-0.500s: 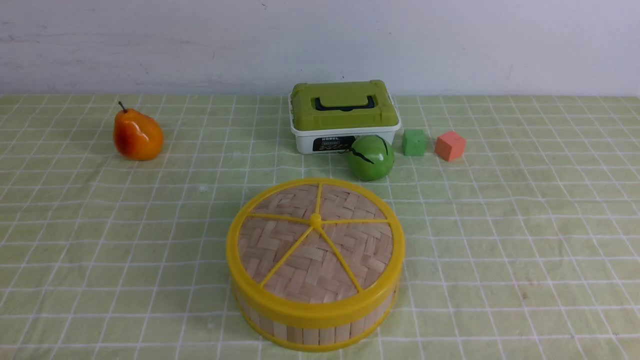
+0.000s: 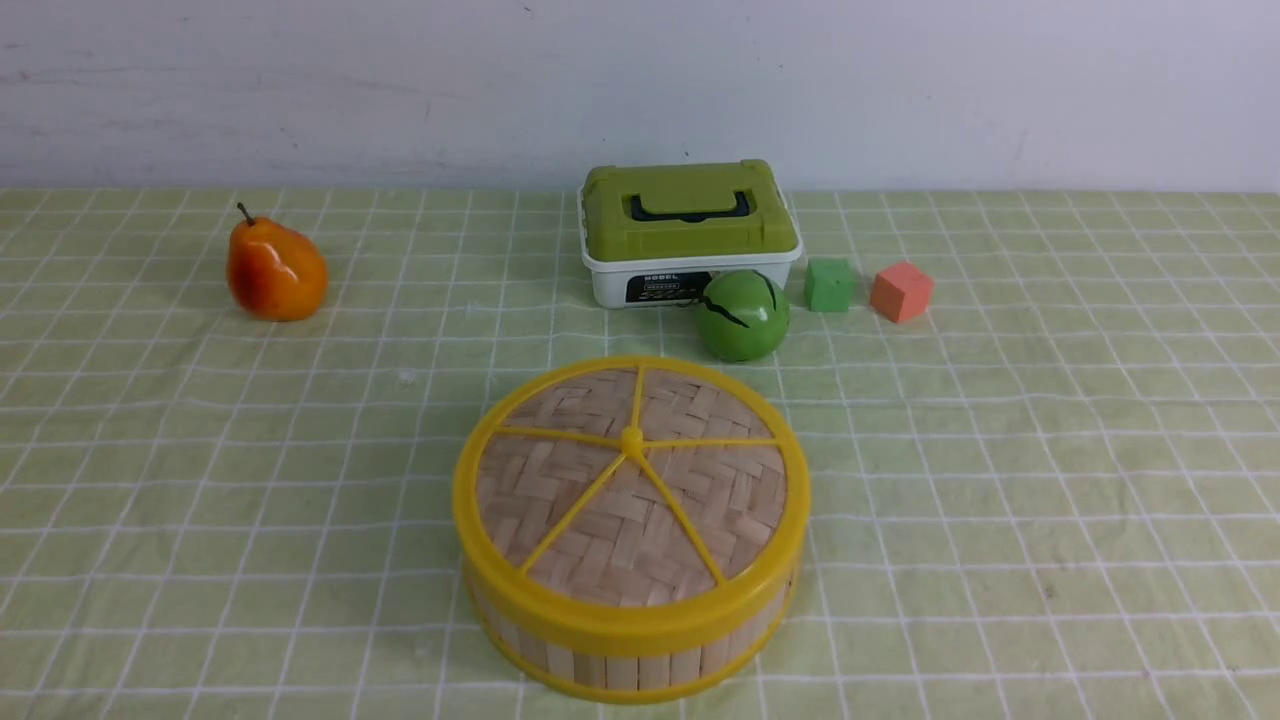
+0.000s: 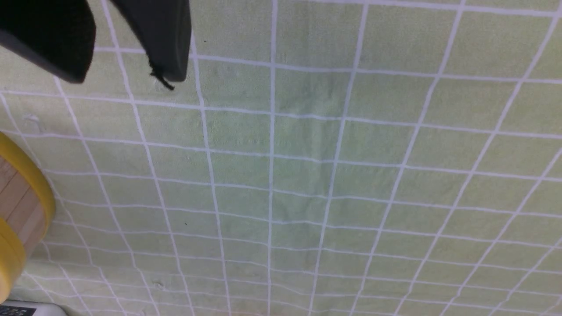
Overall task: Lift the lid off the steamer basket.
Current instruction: Use the right arm to lift the lid of the steamer
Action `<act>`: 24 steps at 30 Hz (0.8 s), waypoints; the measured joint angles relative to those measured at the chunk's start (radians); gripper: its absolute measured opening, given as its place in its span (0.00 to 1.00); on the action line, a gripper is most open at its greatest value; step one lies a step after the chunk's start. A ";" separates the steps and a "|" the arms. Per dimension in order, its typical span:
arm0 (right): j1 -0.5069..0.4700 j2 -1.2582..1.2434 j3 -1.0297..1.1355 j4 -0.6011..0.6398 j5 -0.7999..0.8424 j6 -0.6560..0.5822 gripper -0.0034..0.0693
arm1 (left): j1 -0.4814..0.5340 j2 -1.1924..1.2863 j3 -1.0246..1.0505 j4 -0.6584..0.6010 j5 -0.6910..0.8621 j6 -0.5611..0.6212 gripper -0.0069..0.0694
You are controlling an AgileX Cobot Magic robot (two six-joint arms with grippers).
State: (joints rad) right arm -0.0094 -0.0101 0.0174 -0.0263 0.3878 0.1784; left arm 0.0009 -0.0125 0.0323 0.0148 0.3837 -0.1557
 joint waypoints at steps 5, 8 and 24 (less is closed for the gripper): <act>0.000 0.000 0.000 0.000 0.000 0.000 0.38 | 0.000 0.000 0.000 0.000 0.000 0.000 0.40; 0.000 0.000 0.000 0.000 0.000 0.000 0.38 | 0.000 0.000 0.000 0.000 0.000 0.000 0.40; 0.000 0.000 0.000 -0.018 0.000 0.004 0.38 | 0.000 0.000 0.000 0.000 0.000 0.000 0.40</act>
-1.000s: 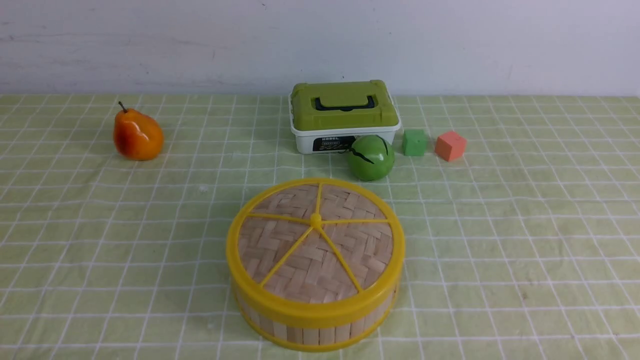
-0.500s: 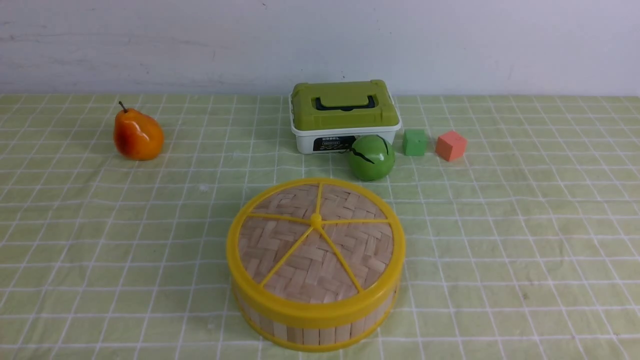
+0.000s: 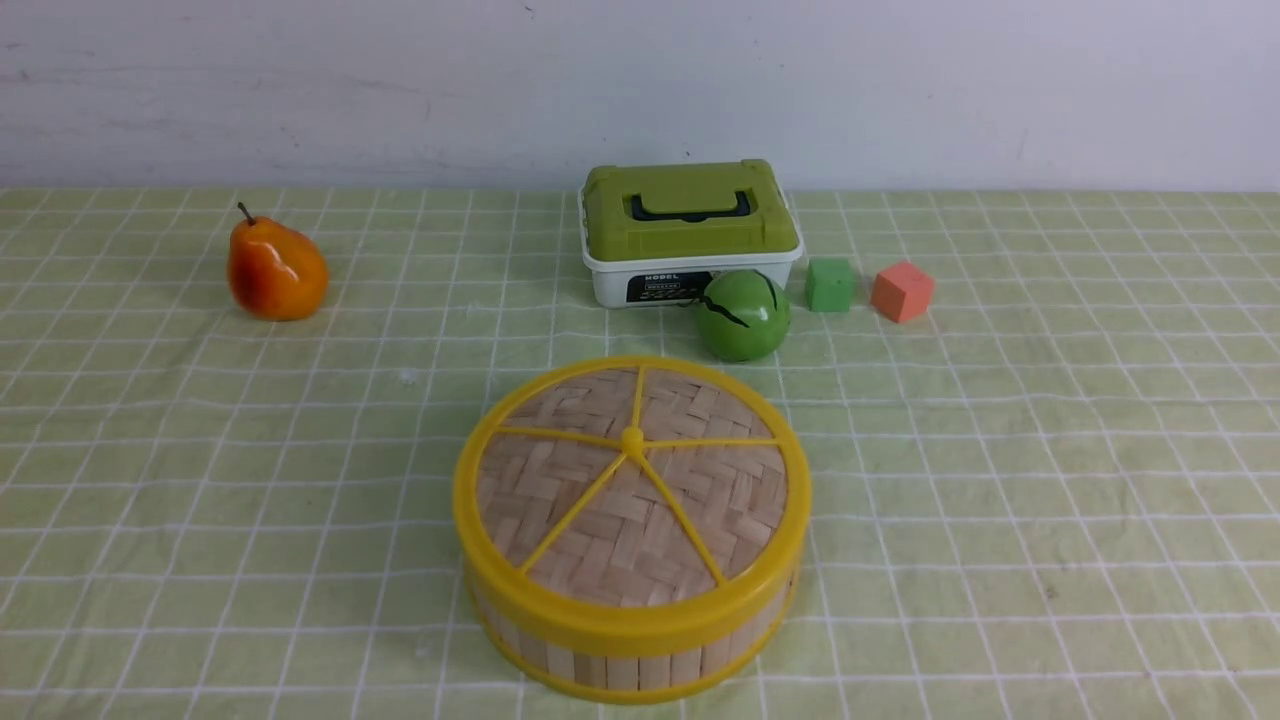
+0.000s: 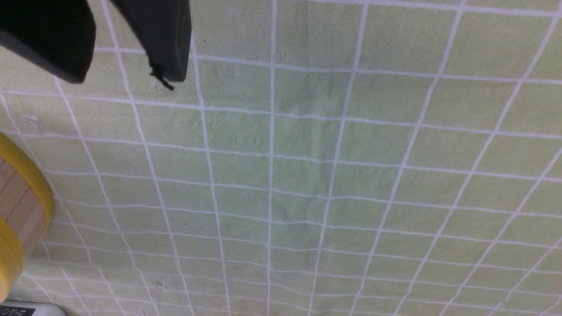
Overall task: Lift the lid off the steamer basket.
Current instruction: Use the right arm to lift the lid of the steamer
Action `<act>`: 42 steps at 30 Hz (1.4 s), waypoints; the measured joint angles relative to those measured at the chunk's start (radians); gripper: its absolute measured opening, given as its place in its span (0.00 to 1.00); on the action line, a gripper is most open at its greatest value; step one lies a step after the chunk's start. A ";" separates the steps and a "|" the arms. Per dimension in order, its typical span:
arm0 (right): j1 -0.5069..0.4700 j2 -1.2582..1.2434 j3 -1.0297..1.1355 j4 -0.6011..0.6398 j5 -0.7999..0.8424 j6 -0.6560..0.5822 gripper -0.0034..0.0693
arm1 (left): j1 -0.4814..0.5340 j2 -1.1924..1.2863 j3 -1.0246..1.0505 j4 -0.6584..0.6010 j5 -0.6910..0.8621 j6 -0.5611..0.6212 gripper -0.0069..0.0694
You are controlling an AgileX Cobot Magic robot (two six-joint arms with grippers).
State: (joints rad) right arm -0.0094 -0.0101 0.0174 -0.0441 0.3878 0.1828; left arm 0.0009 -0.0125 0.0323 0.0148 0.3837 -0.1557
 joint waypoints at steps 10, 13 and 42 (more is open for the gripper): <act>0.000 0.000 0.000 0.000 0.000 0.000 0.38 | 0.000 0.000 0.000 0.000 0.000 0.000 0.40; 0.000 0.000 0.000 0.018 0.000 0.000 0.38 | 0.000 0.000 0.000 0.000 0.000 0.000 0.40; 0.000 0.005 -0.049 0.768 -0.026 -0.100 0.37 | 0.000 0.000 0.000 0.000 0.000 0.000 0.40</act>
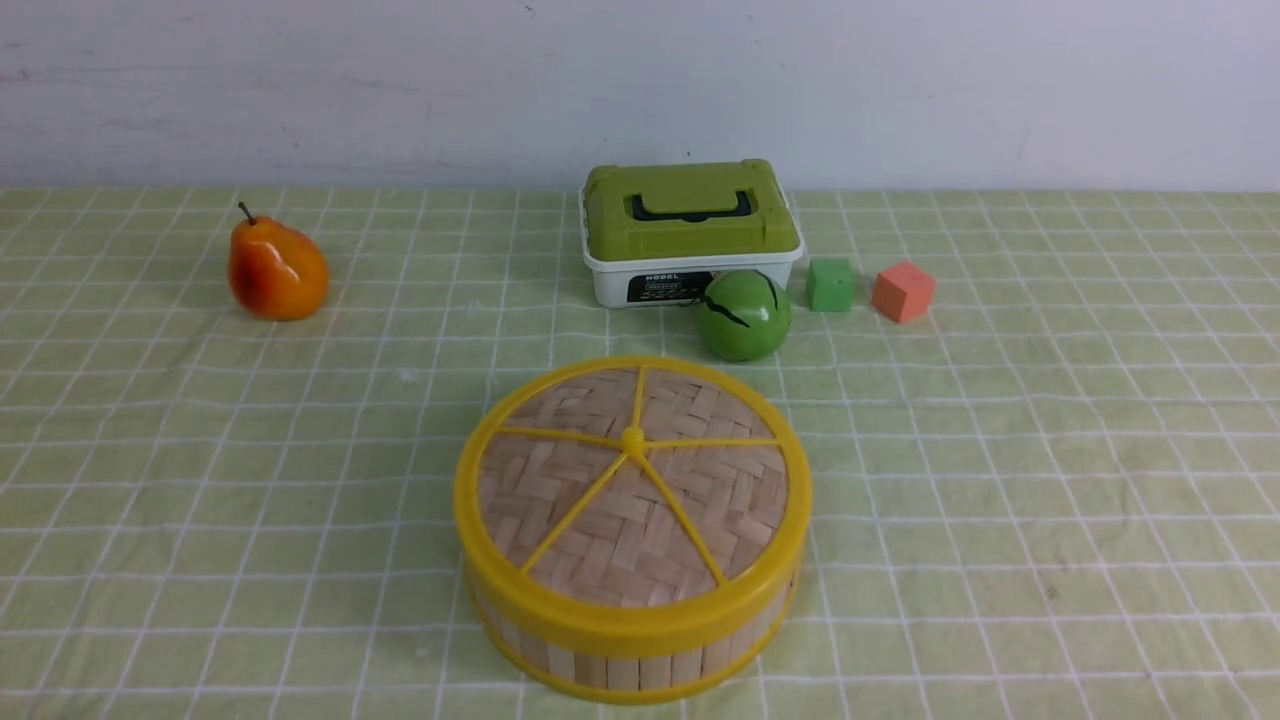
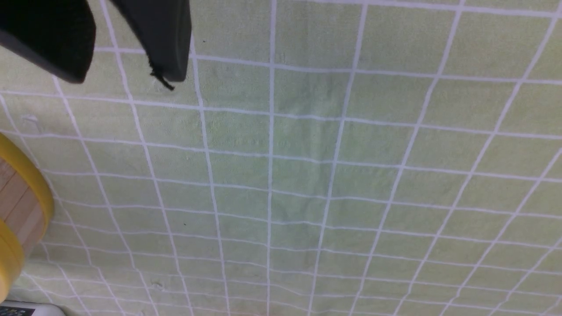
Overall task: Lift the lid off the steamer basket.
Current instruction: Use the right arm to lift the lid of the steamer
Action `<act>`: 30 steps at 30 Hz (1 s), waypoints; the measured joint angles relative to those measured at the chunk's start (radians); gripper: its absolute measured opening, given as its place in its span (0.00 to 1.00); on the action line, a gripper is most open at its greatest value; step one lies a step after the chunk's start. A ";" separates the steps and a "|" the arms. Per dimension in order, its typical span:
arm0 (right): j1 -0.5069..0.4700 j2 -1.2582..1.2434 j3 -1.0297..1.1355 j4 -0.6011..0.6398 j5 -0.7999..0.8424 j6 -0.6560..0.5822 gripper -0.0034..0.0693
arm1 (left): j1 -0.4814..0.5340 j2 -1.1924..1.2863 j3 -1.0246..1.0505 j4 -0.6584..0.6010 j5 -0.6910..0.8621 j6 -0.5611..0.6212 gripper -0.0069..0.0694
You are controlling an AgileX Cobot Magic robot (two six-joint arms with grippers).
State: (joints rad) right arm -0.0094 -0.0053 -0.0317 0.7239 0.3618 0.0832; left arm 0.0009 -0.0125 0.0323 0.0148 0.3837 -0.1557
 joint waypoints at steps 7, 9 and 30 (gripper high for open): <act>0.000 0.324 -0.412 -0.170 0.201 -0.317 0.06 | 0.000 0.000 0.000 0.000 0.000 0.000 0.40; 0.000 0.573 -0.685 -0.230 0.412 -0.406 0.02 | 0.000 0.000 0.000 0.000 0.000 0.000 0.40; 0.536 1.717 -1.745 -0.647 0.881 -0.282 0.06 | 0.000 0.000 0.000 0.000 0.000 0.000 0.40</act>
State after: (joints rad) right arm 0.5271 1.7117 -1.7766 0.0767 1.2432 -0.1990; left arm 0.0009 -0.0125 0.0323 0.0148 0.3837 -0.1557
